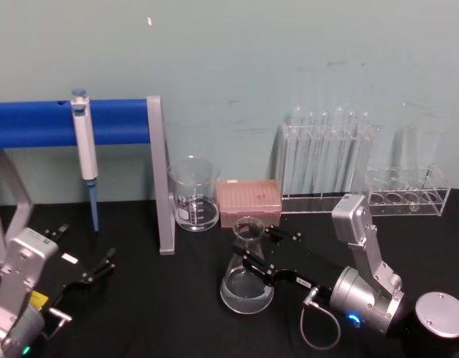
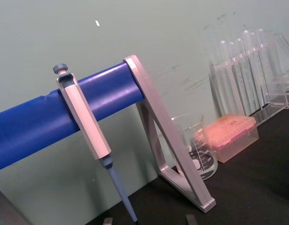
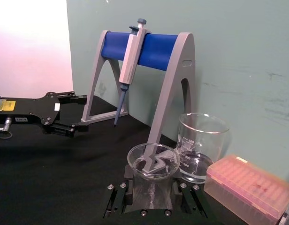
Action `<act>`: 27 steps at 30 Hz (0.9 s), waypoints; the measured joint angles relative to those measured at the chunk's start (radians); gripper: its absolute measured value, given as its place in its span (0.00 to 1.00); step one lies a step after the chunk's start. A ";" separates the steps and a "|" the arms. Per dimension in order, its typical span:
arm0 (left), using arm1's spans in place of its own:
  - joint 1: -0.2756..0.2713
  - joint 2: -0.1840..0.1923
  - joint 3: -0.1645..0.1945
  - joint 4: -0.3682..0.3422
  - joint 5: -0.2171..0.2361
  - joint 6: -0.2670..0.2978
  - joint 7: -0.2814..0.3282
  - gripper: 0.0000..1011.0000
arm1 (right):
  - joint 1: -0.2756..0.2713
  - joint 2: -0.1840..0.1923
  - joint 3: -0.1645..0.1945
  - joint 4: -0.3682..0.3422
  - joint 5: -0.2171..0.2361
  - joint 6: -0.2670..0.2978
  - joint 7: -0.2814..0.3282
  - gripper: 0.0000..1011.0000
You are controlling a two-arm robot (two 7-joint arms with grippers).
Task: Grasp the erlenmeyer flask with one hand, shake it three times, then place it back.
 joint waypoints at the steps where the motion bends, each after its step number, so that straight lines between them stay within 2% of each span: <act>1: 0.000 0.000 0.000 0.000 0.000 0.000 0.000 0.99 | 0.001 0.000 -0.001 0.002 0.000 -0.001 0.001 0.45; 27: 0.000 0.000 0.000 0.000 0.000 0.000 0.000 0.99 | 0.028 -0.010 -0.026 0.048 -0.019 -0.004 0.018 0.45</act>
